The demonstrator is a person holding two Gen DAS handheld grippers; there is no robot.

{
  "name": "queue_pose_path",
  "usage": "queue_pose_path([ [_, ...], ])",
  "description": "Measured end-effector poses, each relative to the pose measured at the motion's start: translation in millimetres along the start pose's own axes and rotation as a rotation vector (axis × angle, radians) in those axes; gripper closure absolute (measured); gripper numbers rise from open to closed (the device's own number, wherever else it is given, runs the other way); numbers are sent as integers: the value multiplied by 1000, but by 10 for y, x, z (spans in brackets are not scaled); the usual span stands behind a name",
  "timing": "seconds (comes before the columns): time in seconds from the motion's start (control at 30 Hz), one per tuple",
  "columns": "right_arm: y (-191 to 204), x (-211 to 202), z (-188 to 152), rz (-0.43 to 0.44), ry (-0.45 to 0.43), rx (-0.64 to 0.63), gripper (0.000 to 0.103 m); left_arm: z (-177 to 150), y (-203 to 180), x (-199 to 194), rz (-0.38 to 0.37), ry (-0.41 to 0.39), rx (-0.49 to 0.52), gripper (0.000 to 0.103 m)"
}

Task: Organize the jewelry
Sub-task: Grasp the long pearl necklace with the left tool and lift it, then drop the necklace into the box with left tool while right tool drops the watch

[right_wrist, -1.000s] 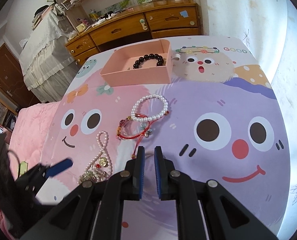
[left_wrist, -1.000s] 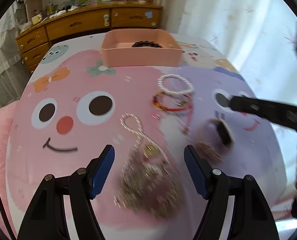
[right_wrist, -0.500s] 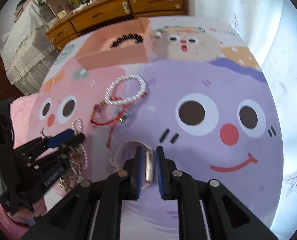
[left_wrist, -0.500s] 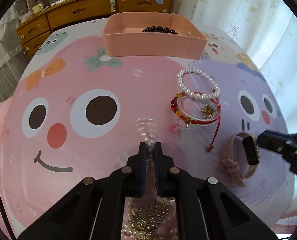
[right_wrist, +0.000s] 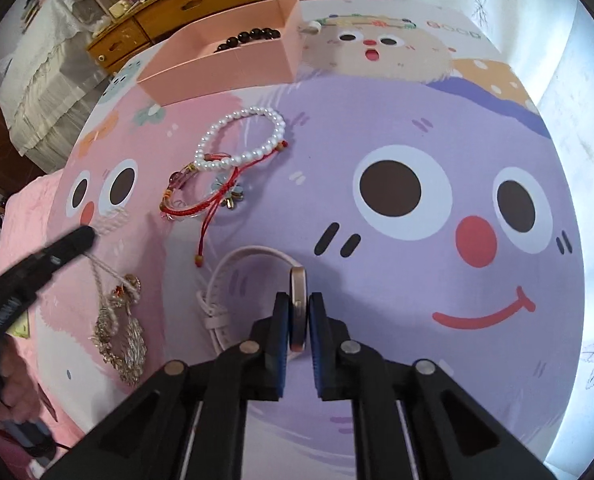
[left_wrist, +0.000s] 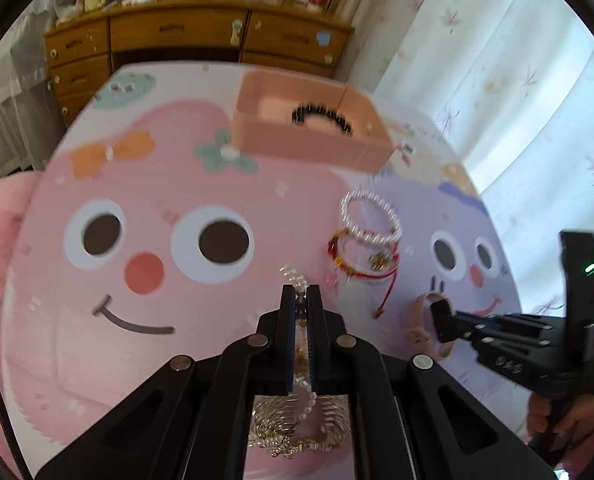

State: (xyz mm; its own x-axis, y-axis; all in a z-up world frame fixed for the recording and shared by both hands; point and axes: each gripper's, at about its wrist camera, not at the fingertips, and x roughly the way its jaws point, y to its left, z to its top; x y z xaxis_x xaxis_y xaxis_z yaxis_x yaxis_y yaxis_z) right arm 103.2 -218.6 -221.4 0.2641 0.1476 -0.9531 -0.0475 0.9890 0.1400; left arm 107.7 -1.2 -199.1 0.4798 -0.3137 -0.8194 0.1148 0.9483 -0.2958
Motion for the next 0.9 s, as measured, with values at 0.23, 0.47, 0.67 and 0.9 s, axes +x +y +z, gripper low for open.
queue_pose_path([
  [0.23,29,-141,-14,28,-48,-22,94,115,-68,-438,-15,-68,10,100],
  [0.47,73,-339,27,57,-105,-35,94,250,-177,-834,-21,-125,33,100],
  [0.67,122,-530,125,80,-163,-43,94,467,-303,-1213,-50,-217,63,100],
  [0.9,161,-713,296,108,-218,-48,94,805,-446,-1454,-39,-309,148,100],
])
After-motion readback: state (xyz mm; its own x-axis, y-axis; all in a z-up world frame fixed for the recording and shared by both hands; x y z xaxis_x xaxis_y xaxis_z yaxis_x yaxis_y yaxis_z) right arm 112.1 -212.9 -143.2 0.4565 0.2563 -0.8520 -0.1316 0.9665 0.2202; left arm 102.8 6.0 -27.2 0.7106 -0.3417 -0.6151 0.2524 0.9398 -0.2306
